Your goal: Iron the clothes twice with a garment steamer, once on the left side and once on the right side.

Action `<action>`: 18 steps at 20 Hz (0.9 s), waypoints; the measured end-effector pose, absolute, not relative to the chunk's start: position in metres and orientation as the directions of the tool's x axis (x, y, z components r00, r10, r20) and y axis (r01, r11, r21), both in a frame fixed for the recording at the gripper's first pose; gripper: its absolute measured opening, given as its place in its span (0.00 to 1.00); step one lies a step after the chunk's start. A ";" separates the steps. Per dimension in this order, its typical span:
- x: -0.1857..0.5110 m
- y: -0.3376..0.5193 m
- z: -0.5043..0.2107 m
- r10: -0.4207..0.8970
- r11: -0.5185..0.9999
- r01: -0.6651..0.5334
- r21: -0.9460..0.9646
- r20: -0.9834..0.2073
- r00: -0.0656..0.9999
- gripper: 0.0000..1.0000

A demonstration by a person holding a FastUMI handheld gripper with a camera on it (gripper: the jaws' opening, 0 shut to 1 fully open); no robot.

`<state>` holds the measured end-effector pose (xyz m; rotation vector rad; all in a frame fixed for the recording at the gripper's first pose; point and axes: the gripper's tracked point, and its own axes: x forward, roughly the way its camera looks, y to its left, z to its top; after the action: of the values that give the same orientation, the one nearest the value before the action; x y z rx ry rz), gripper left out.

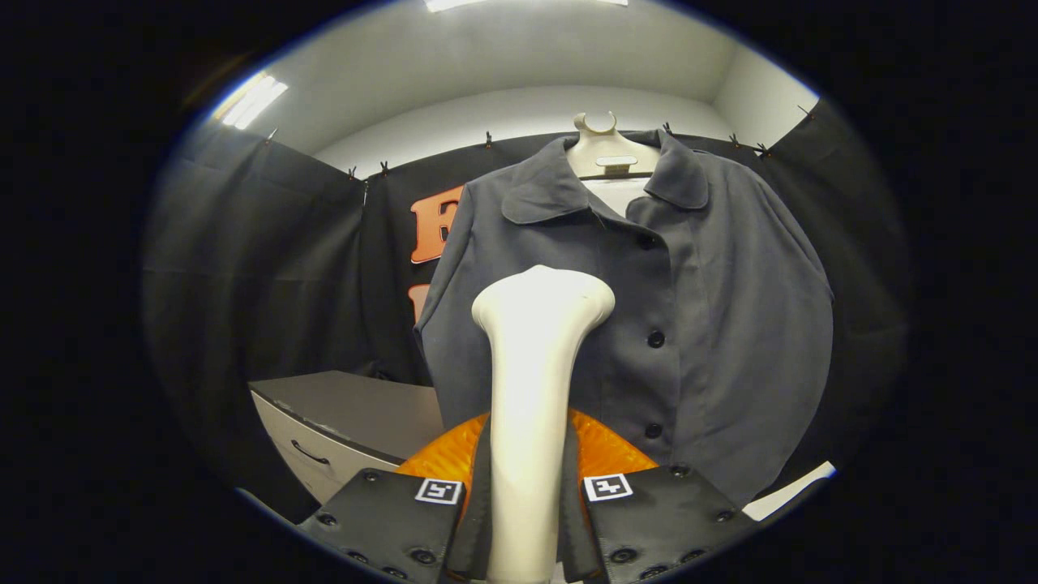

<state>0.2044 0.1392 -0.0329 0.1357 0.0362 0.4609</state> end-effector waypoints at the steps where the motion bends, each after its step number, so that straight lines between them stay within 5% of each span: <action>1: 0.207 0.140 -0.034 0.443 0.889 -0.438 0.137 -0.006 0.897 0.41; 18: 0.179 0.140 -0.105 0.415 0.907 -0.402 0.124 -0.106 0.904 0.41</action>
<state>0.1792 0.1397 -0.1047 0.1001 0.1313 0.4227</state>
